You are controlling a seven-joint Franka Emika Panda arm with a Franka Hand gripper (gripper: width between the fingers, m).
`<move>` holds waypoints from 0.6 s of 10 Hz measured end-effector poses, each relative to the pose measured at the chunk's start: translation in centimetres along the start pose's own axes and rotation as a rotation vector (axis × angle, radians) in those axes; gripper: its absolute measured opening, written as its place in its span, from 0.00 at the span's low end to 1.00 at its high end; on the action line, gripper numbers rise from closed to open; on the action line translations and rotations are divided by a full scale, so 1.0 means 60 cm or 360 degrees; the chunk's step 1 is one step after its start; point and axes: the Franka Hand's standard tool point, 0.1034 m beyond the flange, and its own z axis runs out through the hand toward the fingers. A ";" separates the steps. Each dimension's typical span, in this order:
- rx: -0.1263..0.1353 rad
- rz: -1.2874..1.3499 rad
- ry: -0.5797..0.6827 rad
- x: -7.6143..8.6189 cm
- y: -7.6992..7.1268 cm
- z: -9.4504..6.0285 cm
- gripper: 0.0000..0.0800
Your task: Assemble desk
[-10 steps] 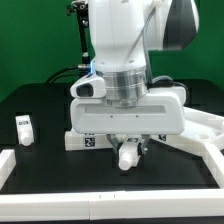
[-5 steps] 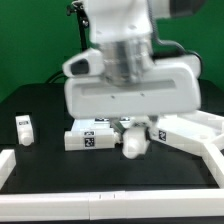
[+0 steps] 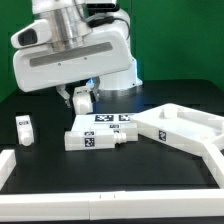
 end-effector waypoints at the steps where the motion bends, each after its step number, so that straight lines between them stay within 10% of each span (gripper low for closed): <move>1: 0.0000 -0.0009 0.0001 0.003 -0.003 0.001 0.36; 4: -0.0020 -0.0066 0.0012 -0.010 0.010 0.016 0.36; 6: -0.0064 -0.0091 -0.0030 -0.111 0.084 0.055 0.36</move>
Offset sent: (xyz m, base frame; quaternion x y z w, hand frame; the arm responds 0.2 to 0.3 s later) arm -0.0181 -0.0061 -0.0304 0.0026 0.0379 -0.0354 0.9986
